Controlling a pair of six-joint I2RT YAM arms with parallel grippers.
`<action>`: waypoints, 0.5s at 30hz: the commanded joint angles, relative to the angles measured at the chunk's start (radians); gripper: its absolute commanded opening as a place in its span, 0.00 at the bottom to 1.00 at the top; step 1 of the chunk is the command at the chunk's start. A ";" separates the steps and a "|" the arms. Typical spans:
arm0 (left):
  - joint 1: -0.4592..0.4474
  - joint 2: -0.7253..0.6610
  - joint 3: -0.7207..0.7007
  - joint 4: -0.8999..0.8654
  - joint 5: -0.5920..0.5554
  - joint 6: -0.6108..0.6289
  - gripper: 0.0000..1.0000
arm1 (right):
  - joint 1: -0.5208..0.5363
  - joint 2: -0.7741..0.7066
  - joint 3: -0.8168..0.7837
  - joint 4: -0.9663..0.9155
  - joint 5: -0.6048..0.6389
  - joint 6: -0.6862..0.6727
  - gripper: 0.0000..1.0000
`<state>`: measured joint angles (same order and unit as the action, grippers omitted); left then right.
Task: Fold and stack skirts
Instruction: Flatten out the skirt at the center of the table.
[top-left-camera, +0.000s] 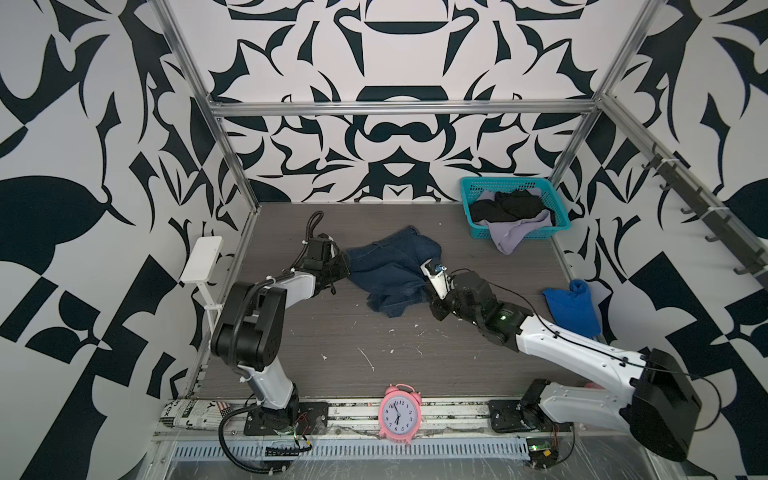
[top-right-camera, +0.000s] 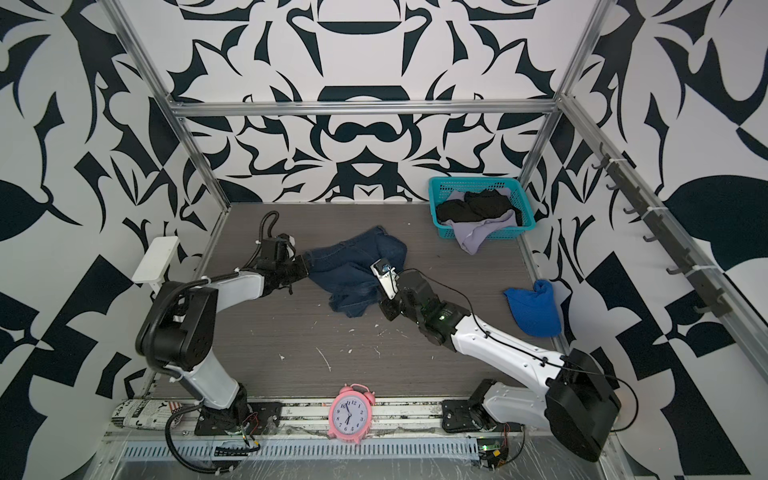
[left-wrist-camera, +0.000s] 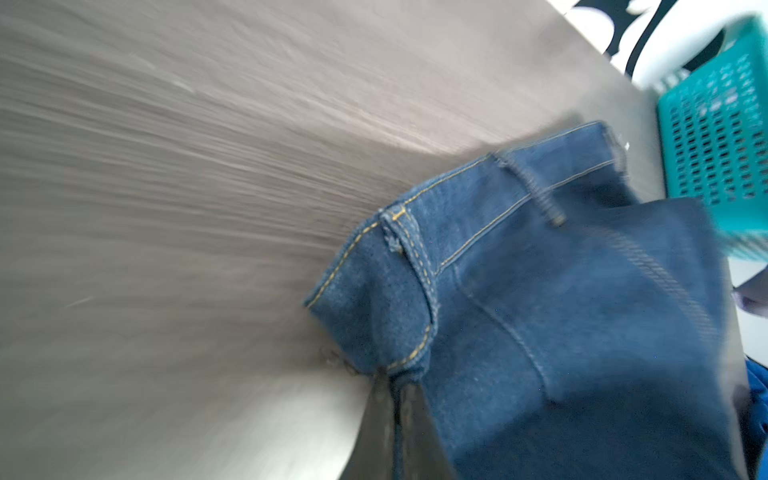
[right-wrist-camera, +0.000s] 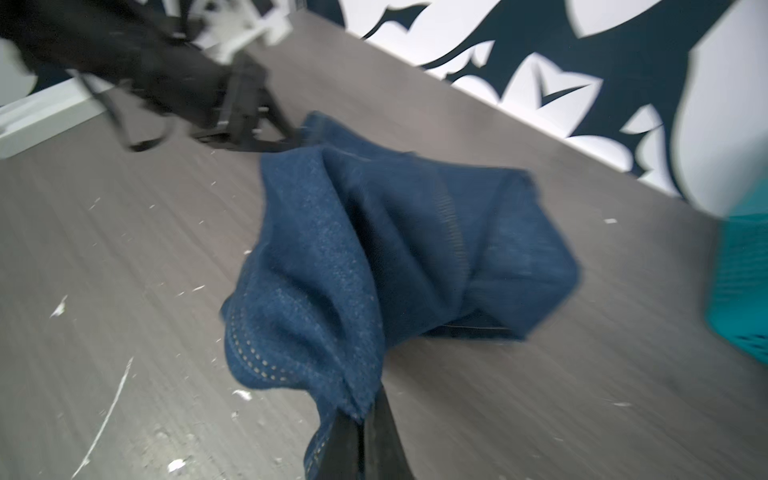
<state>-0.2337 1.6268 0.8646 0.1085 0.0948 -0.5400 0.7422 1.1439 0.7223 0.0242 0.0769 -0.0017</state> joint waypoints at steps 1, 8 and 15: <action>0.008 -0.202 0.007 -0.118 -0.162 0.065 0.00 | -0.056 -0.098 0.118 -0.067 0.089 -0.032 0.00; 0.011 -0.499 0.152 -0.381 -0.287 0.163 0.00 | -0.098 -0.140 0.350 -0.295 0.236 -0.098 0.00; 0.011 -0.607 0.374 -0.564 -0.247 0.187 0.00 | -0.099 -0.184 0.513 -0.377 0.327 -0.156 0.00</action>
<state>-0.2485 1.0489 1.1709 -0.3199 -0.0544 -0.3931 0.6697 1.0248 1.1427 -0.3065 0.2192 -0.1215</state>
